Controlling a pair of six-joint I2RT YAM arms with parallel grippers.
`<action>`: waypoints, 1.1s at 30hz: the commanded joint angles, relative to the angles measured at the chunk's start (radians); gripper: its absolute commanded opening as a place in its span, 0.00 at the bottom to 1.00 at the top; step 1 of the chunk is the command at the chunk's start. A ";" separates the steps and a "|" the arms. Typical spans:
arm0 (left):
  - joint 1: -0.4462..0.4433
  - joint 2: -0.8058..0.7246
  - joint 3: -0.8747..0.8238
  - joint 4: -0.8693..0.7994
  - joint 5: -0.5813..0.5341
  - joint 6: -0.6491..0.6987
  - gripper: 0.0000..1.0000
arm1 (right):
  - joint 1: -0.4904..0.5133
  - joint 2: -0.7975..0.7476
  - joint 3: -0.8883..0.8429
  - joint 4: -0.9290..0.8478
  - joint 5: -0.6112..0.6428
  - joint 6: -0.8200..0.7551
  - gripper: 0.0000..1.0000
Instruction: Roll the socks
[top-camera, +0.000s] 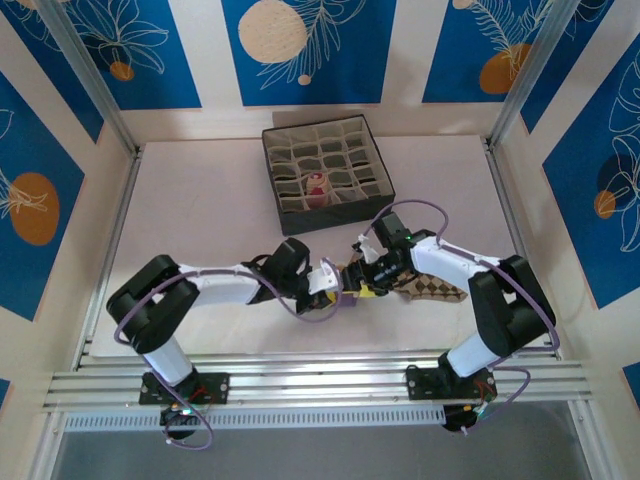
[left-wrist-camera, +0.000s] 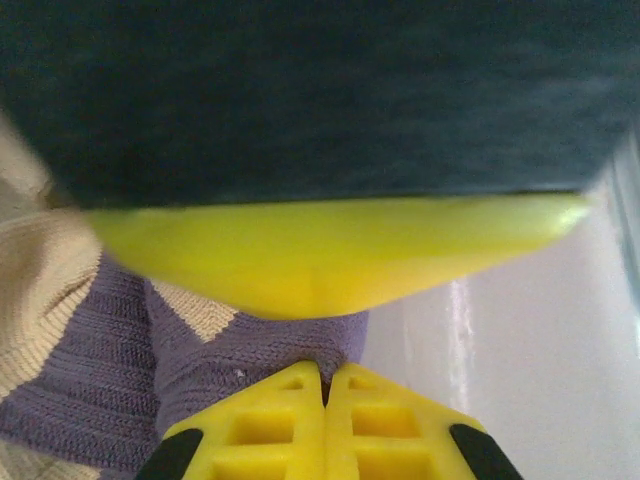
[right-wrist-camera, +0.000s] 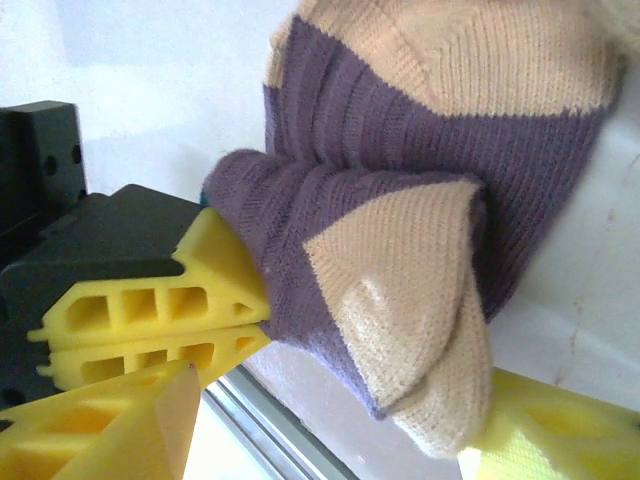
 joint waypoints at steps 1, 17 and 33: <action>0.039 0.070 0.016 -0.198 0.149 -0.124 0.00 | -0.005 -0.019 -0.033 0.054 0.009 -0.009 0.66; 0.206 0.336 0.121 -0.213 0.308 -0.396 0.02 | -0.005 0.116 0.006 0.172 0.058 -0.003 0.63; 0.126 -0.078 -0.121 0.015 0.043 -0.073 0.29 | 0.064 0.320 0.164 -0.133 0.092 0.019 0.11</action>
